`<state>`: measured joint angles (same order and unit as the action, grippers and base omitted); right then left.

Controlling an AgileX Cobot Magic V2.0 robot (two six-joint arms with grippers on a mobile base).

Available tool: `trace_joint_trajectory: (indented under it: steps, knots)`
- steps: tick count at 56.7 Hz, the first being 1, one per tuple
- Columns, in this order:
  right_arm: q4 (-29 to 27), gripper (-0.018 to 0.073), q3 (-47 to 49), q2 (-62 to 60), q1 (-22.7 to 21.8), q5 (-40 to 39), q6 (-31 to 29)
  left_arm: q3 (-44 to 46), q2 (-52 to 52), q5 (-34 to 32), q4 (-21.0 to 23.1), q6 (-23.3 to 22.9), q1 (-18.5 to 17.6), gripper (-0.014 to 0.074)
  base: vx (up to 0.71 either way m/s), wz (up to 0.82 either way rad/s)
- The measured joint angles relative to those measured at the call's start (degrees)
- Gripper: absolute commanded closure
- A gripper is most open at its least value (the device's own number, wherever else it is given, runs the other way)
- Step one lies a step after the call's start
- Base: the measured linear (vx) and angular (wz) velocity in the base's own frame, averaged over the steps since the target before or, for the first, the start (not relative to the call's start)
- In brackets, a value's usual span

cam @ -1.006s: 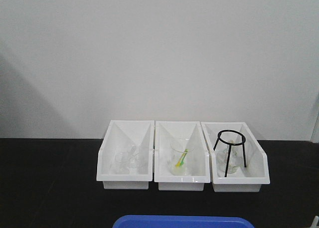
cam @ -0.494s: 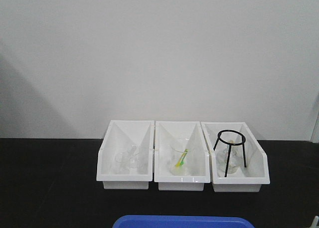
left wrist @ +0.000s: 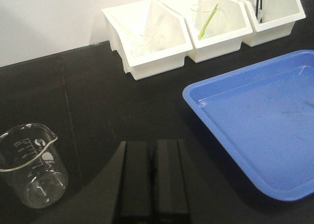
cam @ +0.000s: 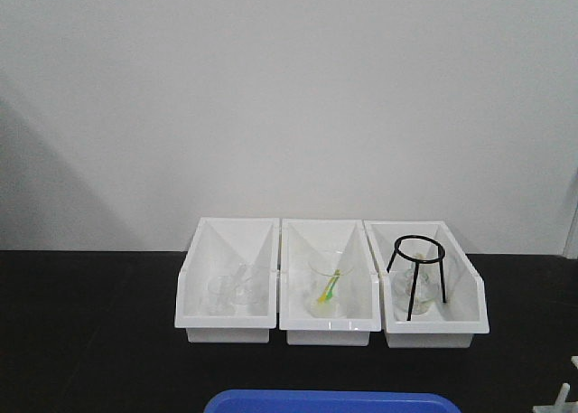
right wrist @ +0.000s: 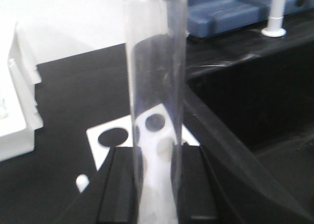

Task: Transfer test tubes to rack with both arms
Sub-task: 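Lower the tube with the right gripper into a rack hole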

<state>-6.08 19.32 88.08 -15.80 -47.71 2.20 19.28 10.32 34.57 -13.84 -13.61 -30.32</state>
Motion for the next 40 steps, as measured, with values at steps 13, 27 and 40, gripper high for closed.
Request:
trace_joint_trajectory:
  steps: [13,27,40]
  knots:
    - [3.0,0.0564,0.3,4.8,0.0,-4.1,0.2,0.0,0.0,0.0,0.0,0.0,0.0,0.0614,0.0,0.0]
    - [4.1,0.0536,0.7,7.6,0.0,-8.1,0.2,0.0,0.0,-0.1,0.0,0.0,0.0,0.0614,0.0,0.0]
    - [5.1,0.0377,0.7,7.9,0.0,-8.8,0.2,0.0,0.0,-0.1,0.0,0.0,0.0,0.0613,0.0,0.0]
